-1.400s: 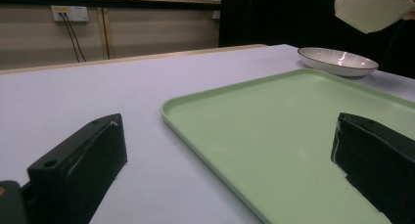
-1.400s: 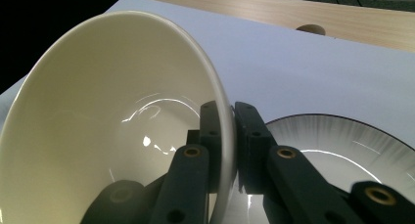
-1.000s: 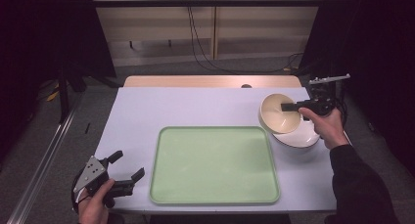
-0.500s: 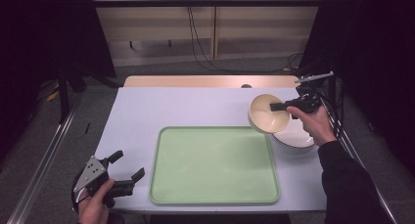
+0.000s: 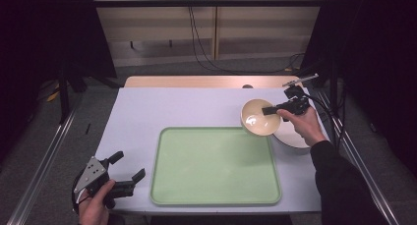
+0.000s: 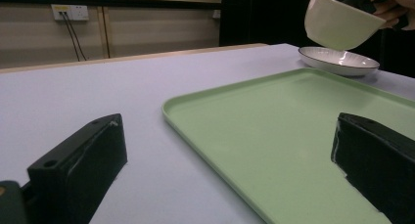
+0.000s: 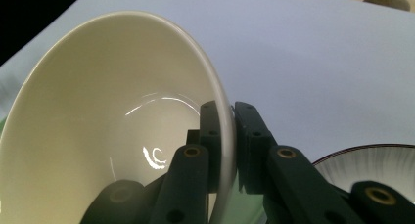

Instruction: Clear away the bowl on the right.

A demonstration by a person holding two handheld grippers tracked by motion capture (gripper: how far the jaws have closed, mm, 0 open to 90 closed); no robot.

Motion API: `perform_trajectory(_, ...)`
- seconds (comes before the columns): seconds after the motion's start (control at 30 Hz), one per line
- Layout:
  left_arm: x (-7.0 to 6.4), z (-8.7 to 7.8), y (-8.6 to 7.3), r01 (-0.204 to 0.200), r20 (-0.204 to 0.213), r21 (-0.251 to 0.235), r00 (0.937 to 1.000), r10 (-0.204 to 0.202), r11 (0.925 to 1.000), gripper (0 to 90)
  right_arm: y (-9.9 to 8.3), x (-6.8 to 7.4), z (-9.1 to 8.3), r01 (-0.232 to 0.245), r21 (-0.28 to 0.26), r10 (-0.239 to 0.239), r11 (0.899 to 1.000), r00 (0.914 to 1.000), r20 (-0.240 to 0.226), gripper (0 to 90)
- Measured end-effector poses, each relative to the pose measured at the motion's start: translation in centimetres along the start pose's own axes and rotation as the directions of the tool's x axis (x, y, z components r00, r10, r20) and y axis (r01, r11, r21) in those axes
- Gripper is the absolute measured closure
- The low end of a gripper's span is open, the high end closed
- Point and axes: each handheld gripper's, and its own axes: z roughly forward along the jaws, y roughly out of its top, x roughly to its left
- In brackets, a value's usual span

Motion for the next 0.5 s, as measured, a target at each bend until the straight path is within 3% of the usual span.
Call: perform_trajectory(0.5, 0.0, 0.0, 0.0, -0.002, 0.000, -0.002, 1.0000, 0.002, 1.0000, 0.0, -0.6, -0.1, 2.3, -0.003, 0.080, 0.002, 0.997, 0.9999, 0.016, 83.3)
